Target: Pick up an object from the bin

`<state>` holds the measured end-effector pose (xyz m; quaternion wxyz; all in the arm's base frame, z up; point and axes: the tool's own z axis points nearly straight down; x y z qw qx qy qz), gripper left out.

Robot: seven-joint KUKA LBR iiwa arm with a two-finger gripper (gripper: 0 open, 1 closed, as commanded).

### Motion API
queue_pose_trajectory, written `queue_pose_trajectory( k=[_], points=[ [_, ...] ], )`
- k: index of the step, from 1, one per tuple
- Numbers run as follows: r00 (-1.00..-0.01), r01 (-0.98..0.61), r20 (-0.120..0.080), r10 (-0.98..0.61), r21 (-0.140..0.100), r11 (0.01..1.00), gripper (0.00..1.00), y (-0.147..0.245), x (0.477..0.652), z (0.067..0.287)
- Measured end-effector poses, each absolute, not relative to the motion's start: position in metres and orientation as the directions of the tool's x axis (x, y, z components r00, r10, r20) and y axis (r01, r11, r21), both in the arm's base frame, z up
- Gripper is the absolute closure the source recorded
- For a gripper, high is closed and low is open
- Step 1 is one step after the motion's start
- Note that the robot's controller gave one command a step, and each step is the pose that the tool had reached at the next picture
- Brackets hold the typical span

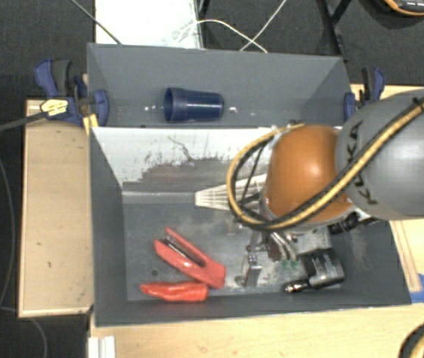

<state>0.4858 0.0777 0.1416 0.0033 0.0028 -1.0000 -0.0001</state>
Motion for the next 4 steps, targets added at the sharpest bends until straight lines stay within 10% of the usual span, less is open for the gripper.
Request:
queue_pose_trajectory(
  k=[1,2,3,4],
  points=[
    [-1.0,0.0,-0.002,0.0,0.001,1.0,0.0,0.077,0.488,0.146],
    [-1.0,0.014,0.003,0.014,0.001,1.0,0.0,0.144,0.489,0.07],
    [-0.991,0.129,-0.017,0.129,0.004,0.992,0.0,0.165,0.497,0.135],
    [-0.966,0.258,0.0,0.258,0.0,0.966,0.0,0.183,0.514,0.099]
  ],
)
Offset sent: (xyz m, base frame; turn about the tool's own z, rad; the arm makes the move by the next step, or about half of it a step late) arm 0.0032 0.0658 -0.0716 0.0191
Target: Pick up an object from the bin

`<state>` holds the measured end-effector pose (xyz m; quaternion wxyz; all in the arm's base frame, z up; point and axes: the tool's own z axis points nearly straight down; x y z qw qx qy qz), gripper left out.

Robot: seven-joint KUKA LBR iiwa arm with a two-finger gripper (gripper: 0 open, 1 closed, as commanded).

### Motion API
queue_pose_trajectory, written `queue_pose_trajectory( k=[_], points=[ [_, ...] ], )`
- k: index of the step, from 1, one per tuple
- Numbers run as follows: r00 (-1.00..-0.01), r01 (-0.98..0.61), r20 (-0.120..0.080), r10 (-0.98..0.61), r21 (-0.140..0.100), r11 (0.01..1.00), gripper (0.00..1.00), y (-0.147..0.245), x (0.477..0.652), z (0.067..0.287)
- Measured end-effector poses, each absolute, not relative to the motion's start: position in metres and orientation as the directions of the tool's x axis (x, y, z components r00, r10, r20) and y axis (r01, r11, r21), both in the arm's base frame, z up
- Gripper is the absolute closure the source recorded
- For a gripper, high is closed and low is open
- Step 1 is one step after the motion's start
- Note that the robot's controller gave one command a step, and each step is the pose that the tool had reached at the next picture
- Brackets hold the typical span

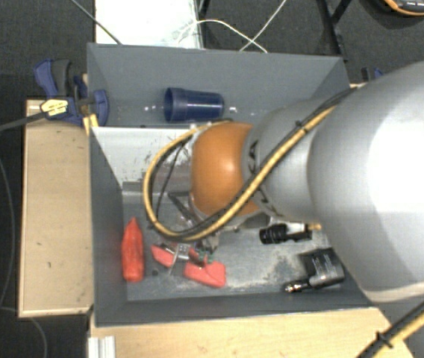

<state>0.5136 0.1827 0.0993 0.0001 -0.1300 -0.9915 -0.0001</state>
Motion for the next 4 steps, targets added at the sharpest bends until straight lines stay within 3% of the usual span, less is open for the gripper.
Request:
queue_pose_trajectory(
  k=[1,2,3,4],
  points=[
    [-0.944,0.331,-0.013,0.331,0.005,0.944,0.0,0.137,0.496,0.07],
    [-0.934,0.358,-0.007,0.358,0.007,0.934,1.0,0.148,0.502,0.07],
    [-0.934,0.358,-0.007,0.358,0.007,0.934,1.0,0.147,0.502,0.07],
    [-0.934,0.356,0.002,0.356,0.0,0.934,1.0,0.146,0.498,0.094]
  ],
)
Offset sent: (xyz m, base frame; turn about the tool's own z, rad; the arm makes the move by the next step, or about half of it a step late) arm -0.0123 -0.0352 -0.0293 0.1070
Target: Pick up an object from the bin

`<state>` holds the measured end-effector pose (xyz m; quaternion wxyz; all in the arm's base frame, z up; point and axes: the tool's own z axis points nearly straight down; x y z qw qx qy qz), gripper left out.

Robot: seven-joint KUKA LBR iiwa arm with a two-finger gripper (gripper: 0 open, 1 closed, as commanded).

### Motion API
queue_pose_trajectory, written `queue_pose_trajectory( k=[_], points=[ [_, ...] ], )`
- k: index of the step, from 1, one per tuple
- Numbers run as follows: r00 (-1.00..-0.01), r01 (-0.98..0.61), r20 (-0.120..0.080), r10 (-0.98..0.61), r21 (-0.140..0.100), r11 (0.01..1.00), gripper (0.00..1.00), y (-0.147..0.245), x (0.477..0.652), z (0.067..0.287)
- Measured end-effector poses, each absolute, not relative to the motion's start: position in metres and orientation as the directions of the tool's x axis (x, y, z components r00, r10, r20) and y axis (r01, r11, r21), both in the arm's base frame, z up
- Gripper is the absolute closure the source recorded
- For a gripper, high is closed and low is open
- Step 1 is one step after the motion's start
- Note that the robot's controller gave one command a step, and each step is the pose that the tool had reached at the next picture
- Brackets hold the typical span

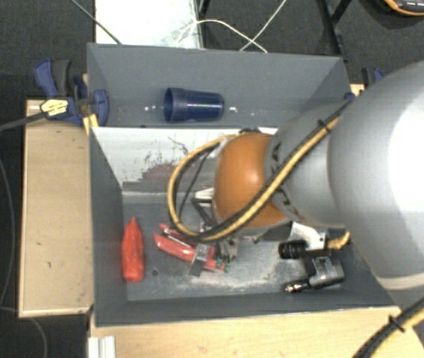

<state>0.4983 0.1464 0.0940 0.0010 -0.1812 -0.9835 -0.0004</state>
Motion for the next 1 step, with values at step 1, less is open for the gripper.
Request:
queue_pose_trajectory(
  k=[1],
  points=[
    [-0.936,0.353,-0.001,0.353,0.002,0.936,1.0,0.1466,0.4994,0.1248]
  ],
)
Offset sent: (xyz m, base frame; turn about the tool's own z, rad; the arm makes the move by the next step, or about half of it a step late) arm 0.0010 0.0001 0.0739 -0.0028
